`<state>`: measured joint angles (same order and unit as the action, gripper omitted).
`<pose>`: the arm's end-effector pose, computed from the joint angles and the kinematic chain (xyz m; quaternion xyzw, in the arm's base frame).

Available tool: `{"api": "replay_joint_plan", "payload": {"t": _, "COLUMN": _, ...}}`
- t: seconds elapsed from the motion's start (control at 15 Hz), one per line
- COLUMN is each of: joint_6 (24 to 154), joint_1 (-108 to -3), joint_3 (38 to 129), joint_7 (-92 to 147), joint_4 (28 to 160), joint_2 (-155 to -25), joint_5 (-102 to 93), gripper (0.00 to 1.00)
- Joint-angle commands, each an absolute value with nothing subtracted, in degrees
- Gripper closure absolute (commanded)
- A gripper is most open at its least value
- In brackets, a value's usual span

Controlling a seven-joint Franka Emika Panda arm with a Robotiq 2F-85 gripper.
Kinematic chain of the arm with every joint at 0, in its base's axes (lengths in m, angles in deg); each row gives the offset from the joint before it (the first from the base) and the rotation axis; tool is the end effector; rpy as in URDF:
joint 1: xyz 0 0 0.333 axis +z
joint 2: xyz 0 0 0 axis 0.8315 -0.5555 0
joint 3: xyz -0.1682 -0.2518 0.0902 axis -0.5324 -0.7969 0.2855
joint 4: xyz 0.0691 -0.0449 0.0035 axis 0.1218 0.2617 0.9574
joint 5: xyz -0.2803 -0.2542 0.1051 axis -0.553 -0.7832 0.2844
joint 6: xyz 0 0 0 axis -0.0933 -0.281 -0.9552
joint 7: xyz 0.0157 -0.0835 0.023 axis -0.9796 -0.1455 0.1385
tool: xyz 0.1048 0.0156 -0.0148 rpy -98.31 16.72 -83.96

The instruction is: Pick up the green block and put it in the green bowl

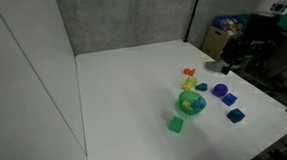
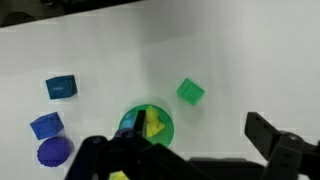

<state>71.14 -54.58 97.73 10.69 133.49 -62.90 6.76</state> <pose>0.4616 0.1073 0.4133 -0.9904 0.1227 0.0522 0.0367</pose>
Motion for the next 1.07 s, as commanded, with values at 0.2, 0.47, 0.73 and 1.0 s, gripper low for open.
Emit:
{"api": "replay_joint_plan", "payload": {"t": 0.2, "joint_6": 88.69, "joint_1": -51.58, "joint_3": 97.48, "joint_7": 4.29, "joint_4": 138.0, "joint_2": -72.52, "joint_5": 8.52, "gripper": 0.0}}
{"api": "replay_joint_plan", "payload": {"t": 0.47, "joint_6": 97.81, "joint_1": -49.34, "joint_3": 96.91, "joint_7": -0.87, "joint_4": 139.17, "joint_2": -79.43, "joint_5": 5.49, "gripper": 0.0}}
{"api": "replay_joint_plan", "payload": {"t": 0.73, "joint_6": 103.13, "joint_1": -46.66, "joint_3": 94.37, "joint_7": -6.63, "joint_4": 138.4, "joint_2": -87.06, "joint_5": 0.41, "gripper": 0.0}}
{"api": "replay_joint_plan", "payload": {"t": 1.0, "joint_6": 105.96, "joint_1": -43.46, "joint_3": 91.12, "joint_7": -10.15, "joint_4": 135.91, "joint_2": -94.6, "joint_5": -1.73, "gripper": 0.0}}
